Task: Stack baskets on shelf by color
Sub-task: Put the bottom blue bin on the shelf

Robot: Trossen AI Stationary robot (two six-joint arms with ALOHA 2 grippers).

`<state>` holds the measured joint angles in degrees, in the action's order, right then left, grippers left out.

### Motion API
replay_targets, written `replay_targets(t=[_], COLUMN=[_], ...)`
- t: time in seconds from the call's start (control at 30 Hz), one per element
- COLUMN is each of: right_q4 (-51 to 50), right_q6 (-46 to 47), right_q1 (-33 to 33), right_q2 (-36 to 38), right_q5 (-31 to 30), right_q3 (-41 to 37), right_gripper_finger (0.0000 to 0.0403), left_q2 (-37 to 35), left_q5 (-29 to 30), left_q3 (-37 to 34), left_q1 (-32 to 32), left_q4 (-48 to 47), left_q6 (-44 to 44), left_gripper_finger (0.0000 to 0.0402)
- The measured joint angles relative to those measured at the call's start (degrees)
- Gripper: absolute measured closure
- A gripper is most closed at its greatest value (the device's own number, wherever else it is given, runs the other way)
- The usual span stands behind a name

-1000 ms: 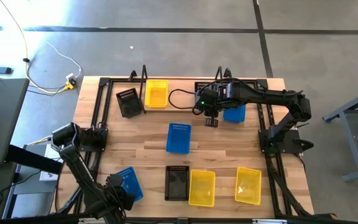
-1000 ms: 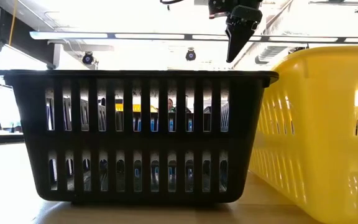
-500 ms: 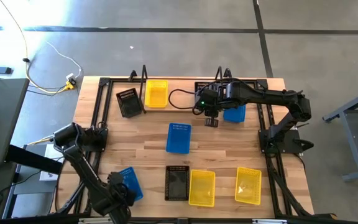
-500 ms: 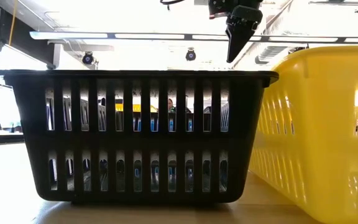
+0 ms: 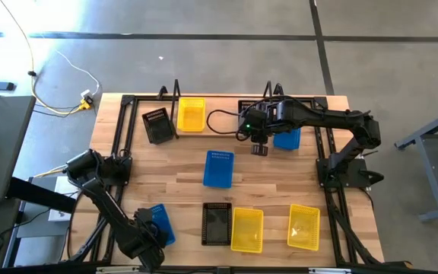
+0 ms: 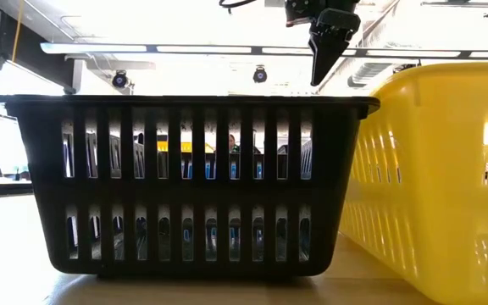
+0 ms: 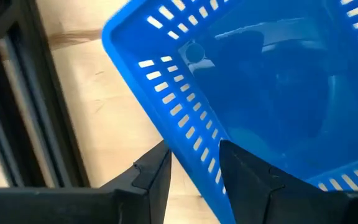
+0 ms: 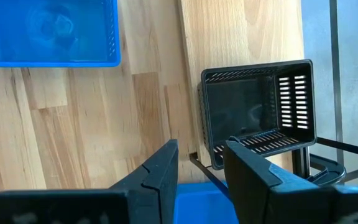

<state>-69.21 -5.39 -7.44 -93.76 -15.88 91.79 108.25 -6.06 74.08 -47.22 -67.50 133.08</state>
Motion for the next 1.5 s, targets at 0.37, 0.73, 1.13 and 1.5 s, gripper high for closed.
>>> replay_targets(t=[0.37,0.73,1.13,1.5], right_q4=[-0.9,-0.1,9.2,27.6], right_q6=[-0.8,-2.7,-6.8,-11.6], right_q1=[0.6,6.4,15.2,21.6], right_q2=[0.0,0.0,0.0,0.0], right_q5=[0.3,8.2,19.3,22.5], right_q3=[0.0,0.0,0.0,0.0], right_gripper_finger=[0.0289,0.0289,0.0289,0.0289], left_q2=[0.0,-1.8,-10.8,-19.7], left_q5=[-1.1,5.7,17.7,26.9], left_q3=[-2.1,-2.1,-2.1,-2.1], left_q1=[2.3,6.9,13.6,20.9], left_q4=[1.1,1.0,-7.0,-12.7], left_q6=[-0.4,-2.0,-5.2,-10.1], left_gripper_finger=[0.0354,0.0399,0.0401,0.0401])
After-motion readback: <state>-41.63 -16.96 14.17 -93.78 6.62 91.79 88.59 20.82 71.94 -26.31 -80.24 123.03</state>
